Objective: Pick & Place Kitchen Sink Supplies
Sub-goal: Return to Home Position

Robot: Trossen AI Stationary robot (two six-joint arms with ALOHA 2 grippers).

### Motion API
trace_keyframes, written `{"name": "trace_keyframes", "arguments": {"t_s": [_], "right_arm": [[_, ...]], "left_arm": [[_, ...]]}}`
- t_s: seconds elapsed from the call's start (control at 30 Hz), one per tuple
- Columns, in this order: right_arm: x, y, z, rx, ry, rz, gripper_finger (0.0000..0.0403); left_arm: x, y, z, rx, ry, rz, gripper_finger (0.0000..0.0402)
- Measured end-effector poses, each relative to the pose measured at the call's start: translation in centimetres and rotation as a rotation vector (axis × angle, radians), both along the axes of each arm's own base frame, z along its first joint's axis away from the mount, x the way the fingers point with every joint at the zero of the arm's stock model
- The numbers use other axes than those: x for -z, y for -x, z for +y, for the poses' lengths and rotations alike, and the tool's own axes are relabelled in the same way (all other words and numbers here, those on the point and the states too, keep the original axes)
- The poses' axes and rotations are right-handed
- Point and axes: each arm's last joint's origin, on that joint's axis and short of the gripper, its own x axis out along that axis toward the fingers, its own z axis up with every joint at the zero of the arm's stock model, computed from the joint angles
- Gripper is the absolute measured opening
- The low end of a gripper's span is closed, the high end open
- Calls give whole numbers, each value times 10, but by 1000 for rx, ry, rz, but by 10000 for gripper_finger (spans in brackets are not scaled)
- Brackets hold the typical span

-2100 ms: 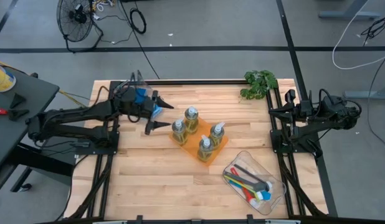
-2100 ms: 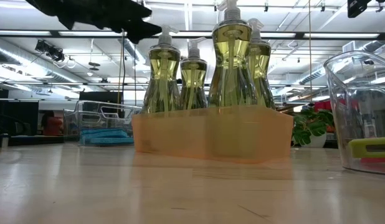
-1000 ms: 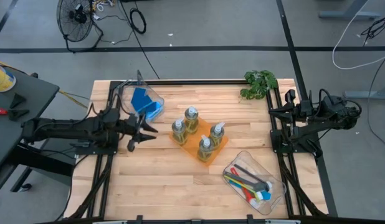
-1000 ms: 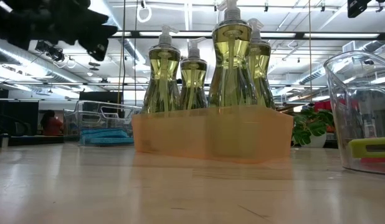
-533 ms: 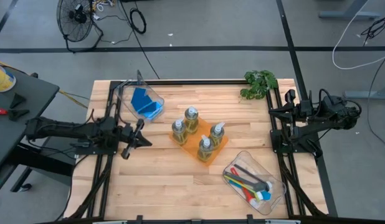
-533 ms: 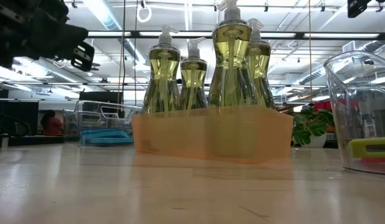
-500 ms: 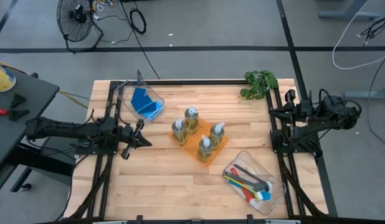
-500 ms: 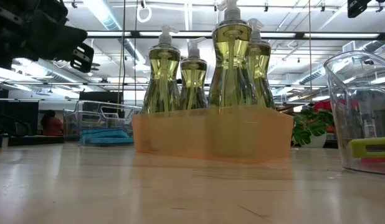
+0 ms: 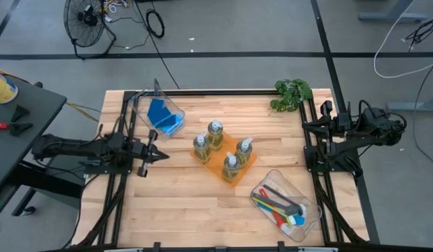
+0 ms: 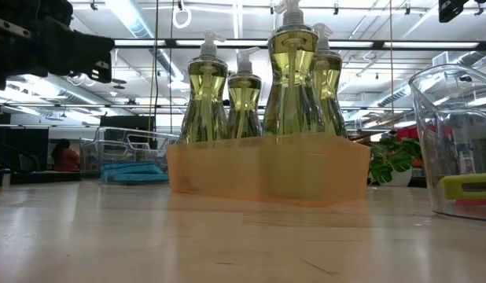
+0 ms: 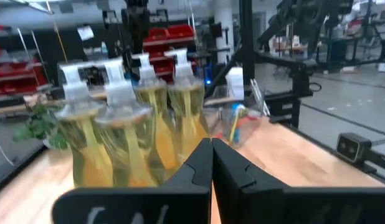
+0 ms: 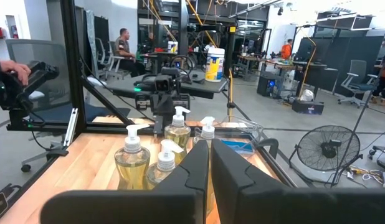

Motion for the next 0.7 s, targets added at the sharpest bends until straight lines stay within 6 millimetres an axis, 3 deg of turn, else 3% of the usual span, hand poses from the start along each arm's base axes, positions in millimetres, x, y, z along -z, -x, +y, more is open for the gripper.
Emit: {"name": "trace_keyframes", "arguments": {"t_s": [0.7], "right_arm": [[0,0,0,0,0,0,21]], "left_arm": [[4,18,0,28,28,20,2]]}}
